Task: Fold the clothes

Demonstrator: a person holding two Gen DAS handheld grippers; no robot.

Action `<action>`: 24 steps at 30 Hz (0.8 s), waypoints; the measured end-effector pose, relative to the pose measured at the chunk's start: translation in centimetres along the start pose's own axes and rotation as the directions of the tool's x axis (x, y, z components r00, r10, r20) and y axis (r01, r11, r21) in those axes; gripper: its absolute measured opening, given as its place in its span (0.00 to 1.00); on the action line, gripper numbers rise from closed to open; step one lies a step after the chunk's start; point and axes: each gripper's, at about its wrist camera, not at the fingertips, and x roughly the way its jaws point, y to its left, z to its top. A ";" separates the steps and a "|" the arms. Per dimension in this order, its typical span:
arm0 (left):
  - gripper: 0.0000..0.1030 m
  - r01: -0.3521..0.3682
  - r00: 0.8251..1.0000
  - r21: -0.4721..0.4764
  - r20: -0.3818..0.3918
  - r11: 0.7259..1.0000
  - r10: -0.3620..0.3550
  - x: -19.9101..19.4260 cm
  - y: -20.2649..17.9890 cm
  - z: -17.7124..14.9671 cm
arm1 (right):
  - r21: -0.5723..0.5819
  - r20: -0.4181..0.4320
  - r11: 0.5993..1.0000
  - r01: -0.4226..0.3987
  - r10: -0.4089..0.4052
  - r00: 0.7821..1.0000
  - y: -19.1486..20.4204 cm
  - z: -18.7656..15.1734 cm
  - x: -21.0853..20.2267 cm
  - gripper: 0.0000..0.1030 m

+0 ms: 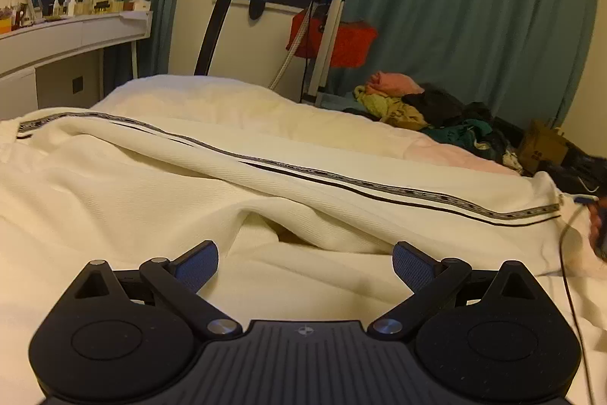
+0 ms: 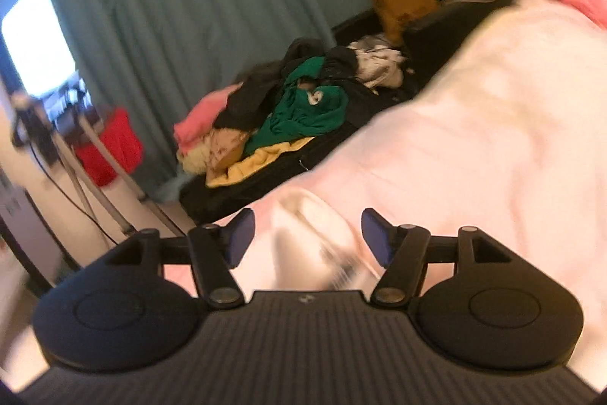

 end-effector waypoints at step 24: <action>0.97 -0.003 0.999 -0.083 -0.045 0.997 -0.001 -2.5 -1.5 -1.7 | 0.361 -0.040 0.927 -0.100 0.123 0.992 -9.2 -5.8 -0.5 0.06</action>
